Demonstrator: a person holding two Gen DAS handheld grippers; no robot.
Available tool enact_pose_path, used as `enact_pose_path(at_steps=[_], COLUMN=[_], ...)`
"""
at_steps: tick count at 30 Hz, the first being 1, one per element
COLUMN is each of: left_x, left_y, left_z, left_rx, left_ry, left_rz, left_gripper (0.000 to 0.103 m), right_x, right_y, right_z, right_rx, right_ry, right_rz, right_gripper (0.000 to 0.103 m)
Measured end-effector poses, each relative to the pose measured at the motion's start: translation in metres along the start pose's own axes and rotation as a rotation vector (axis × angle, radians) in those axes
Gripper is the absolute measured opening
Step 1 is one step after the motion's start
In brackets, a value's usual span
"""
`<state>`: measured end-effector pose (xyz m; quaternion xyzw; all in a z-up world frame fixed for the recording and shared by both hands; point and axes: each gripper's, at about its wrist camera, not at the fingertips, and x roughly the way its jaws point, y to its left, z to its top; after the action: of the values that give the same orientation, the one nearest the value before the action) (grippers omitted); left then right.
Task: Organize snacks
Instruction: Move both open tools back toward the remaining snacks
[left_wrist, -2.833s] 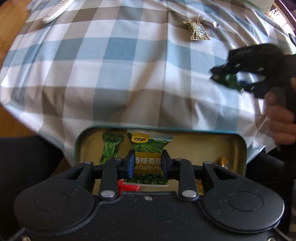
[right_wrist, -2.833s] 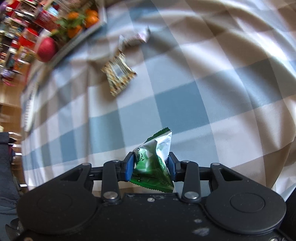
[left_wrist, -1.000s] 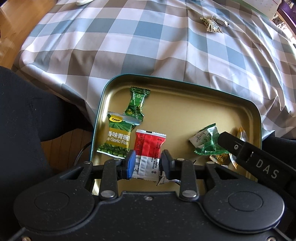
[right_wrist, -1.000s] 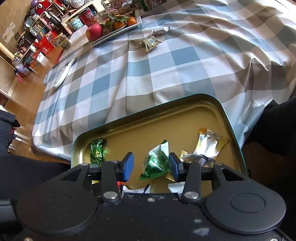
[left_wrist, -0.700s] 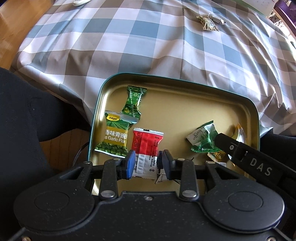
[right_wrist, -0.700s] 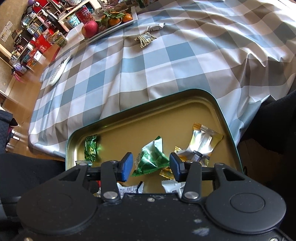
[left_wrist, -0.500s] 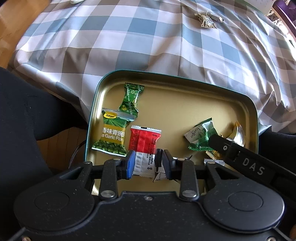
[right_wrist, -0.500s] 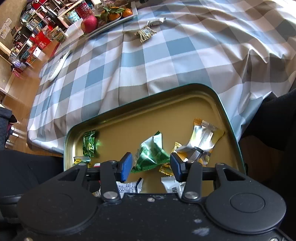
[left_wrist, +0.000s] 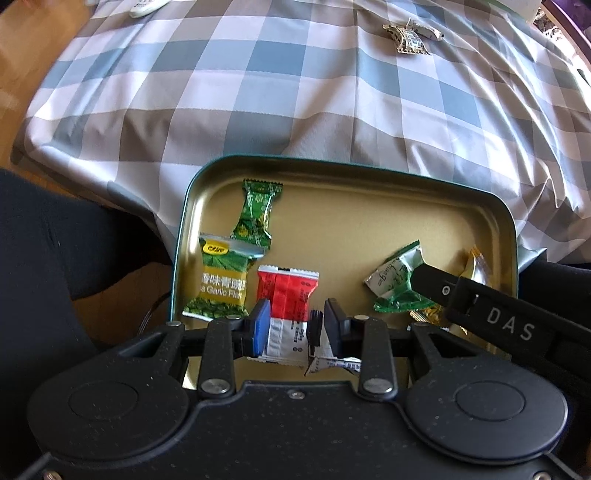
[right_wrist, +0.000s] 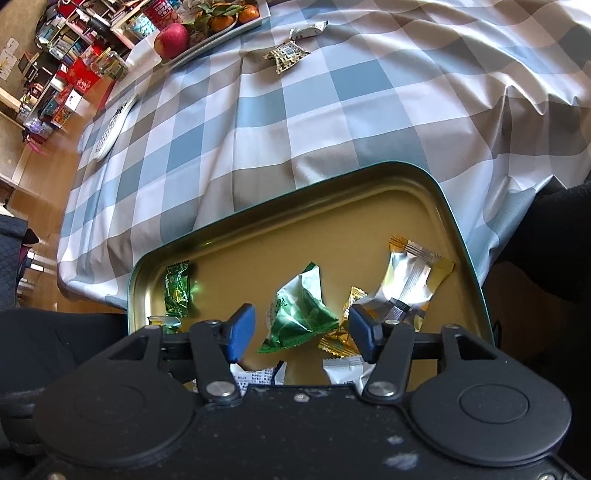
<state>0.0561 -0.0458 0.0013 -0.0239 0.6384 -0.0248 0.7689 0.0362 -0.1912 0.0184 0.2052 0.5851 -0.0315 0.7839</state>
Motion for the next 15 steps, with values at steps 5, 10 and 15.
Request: enact_pose_path(at_steps=[5, 10, 15], left_x=[-0.003, -0.006, -0.007], left_y=[-0.005, -0.01, -0.016], left_z=[0.011, 0.02, 0.029], left_rx=[0.01, 0.038, 0.062], left_ry=[0.003, -0.02, -0.038], left_rz=[0.019, 0.047, 0.058], left_gripper=[0.043, 0.043, 0.043], right_x=[-0.003, -0.004, -0.001], right_y=[0.0, -0.004, -0.003], right_z=[0.006, 0.012, 0.022], right_rx=[0.026, 0.096, 0.074], right_ry=[-0.02, -0.045, -0.049], right_rz=[0.001, -0.004, -0.037], right_gripper=[0.067, 0.067, 0.067])
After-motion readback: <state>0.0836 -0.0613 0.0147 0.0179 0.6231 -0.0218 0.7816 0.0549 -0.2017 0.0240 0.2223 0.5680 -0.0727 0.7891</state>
